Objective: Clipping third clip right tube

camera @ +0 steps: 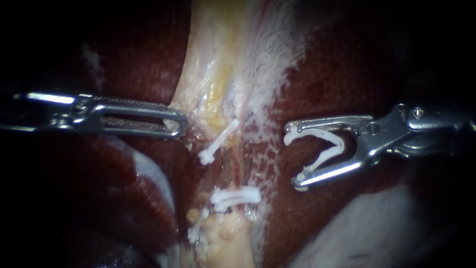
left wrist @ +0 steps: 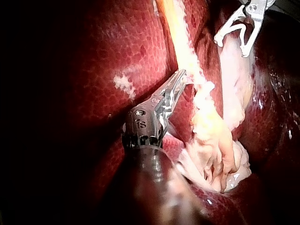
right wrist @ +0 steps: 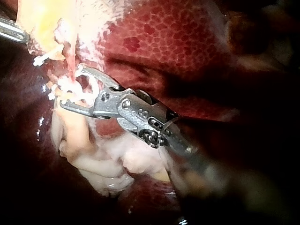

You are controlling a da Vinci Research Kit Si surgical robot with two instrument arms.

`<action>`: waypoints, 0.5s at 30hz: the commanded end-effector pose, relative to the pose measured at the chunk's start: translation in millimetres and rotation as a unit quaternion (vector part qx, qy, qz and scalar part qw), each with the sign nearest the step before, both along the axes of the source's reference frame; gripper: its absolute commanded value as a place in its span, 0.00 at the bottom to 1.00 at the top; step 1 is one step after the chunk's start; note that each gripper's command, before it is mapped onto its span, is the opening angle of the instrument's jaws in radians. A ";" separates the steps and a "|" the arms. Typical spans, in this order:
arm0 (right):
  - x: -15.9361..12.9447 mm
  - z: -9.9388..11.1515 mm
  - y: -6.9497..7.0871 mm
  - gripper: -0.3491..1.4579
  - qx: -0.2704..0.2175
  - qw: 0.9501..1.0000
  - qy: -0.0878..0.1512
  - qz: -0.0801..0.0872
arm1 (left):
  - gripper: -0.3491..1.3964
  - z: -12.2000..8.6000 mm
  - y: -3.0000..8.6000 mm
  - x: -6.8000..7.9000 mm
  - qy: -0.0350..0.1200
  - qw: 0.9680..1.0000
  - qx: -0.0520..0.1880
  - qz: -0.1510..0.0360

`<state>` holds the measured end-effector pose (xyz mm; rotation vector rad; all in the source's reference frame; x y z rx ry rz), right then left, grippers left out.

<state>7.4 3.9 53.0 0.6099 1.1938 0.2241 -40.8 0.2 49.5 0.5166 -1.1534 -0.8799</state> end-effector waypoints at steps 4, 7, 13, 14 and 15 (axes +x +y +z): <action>0.3 0.3 -0.3 0.52 -0.002 1.000 -0.001 0.001 | 0.00 -0.3 0.0 0.1 0.000 1.000 0.000 0.000; 0.9 0.9 -1.0 0.52 -0.004 1.000 -0.002 0.002 | 0.00 -0.7 0.2 0.3 -0.001 1.000 0.001 0.001; 2.4 2.5 -2.7 0.52 0.003 1.000 -0.001 -0.008 | 0.00 -1.8 1.2 1.5 -0.002 1.000 0.005 0.001; 2.7 2.8 -2.9 0.52 0.005 1.000 -0.001 -0.008 | 0.00 -2.1 1.5 1.8 -0.002 1.000 0.006 0.001; 2.9 3.0 -3.1 0.52 0.007 1.000 -0.002 -0.008 | 0.00 -2.4 1.8 2.0 -0.002 1.000 0.007 0.000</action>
